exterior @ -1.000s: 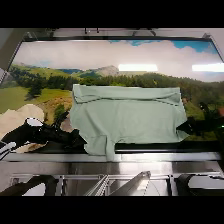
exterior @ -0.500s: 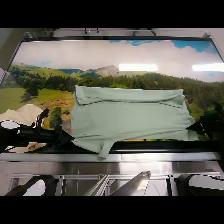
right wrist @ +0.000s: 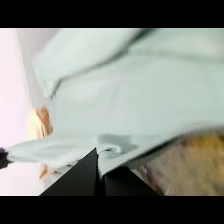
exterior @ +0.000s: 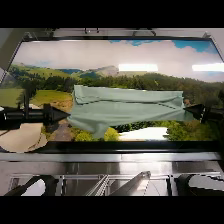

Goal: Fold the shirts.

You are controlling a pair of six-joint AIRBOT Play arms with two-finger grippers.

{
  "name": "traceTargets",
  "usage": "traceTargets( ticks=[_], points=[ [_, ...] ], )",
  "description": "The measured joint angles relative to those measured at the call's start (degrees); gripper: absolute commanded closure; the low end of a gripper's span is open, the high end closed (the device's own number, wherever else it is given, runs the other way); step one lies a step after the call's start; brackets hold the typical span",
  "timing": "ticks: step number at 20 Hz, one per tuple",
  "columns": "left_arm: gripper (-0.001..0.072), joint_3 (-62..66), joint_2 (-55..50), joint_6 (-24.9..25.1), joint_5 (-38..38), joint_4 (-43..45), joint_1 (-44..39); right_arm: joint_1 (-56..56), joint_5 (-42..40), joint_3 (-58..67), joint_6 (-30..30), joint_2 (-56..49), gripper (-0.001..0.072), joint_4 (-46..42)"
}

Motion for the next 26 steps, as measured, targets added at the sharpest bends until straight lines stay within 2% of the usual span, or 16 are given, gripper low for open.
traceTargets(
  ticks=[6, 11, 14, 15, 16, 19, 20, 21, 23, 24, 26],
  points=[
    [0.0678, 22.51, -19.19, -0.09, 2.38, -1.81, -4.02, 8.98, -17.57, 4.37, -2.08, -2.36, 0.0694, 5.9],
    [0.0659, 40.92, -37.64, -1.6, 3.15, -2.23, -7.48, 14.34, -24.39, 9.9, -3.76, -8.96, 0.0694, 6.8],
    [0.0224, 49.4, -45.75, -2.51, 3.17, -2.25, -8.63, 15.74, -25.59, 10.97, -4.28, -11.34, 0.0685, 5.44],
    [0.0054, 51.84, -47.76, -2.69, 3.06, -2.27, -8.81, 15.85, -25.57, 11.21, -4.44, -11.58, 0.0584, 4.39],
    [-0.0009, 54.47, -49.55, -3.41, 2.4, -2.25, -8.96, 15.82, -25.35, 11.52, -4.59, -11.63, 0.0416, 3.34],
    [-0.0008, 61.68, -52.92, -6.51, -0.2, -2.32, -8.9, 14.88, -22.64, 13.18, -4.63, -11.02, 0.0351, -0.52],
    [0.002, 64.24, -53.48, -7.72, -1.57, -2.32, -8.63, 14.36, -21.49, 14.05, -4.61, -10.62, 0.0138, -2.12],
    [0.0088, 66.6, -53.83, -8.79, -2.84, -2.43, -8.35, 13.77, -20.48, 15.15, -4.2, -10.19, 0.0028, -4.52],
    [0.0264, 70.99, -54.29, -10.73, -6.12, -2.47, -7.76, 12.79, -19.37, 17.38, -0.76, -9.57, 0.0015, -10.99],
    [0.0303, 72.19, -54.25, -11.65, -7.61, -2.47, -7.58, 12.41, -19.12, 18.32, 1.46, -9.4, 0.0015, -14.93],
    [0.0302, 72.11, -53.31, -12.74, -9.46, -2.47, -7.52, 12.17, -18.78, 19.45, 5.16, -9.42, 0.0015, -20.7]
  ],
)
